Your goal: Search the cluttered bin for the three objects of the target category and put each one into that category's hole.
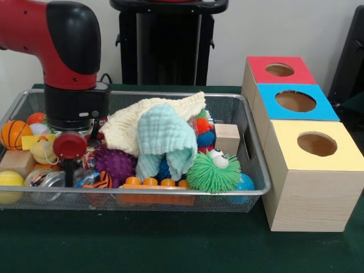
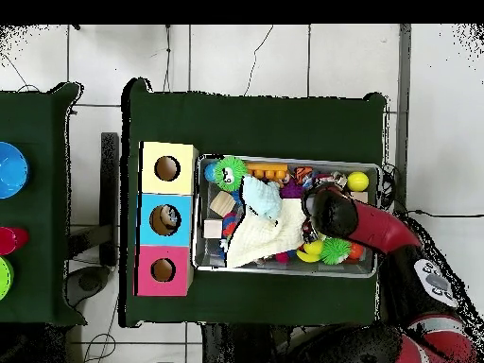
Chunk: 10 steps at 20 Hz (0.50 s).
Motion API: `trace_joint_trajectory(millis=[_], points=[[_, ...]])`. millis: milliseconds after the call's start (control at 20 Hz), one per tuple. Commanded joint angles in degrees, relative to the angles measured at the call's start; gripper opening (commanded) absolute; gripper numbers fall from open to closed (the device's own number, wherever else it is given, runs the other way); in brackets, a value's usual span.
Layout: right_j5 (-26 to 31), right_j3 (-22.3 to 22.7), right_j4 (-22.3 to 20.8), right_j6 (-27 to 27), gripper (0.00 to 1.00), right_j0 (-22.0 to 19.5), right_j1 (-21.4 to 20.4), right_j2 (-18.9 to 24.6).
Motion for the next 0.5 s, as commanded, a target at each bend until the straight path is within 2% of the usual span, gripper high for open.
trace_joint_trajectory(millis=[50,500], points=[[0.1,-1.28,-1.03,-2.27,1.0,0.81,3.97,4.89],[0.44,-0.41,-0.39,-1.43,1.0,1.26,3.53,4.9]])
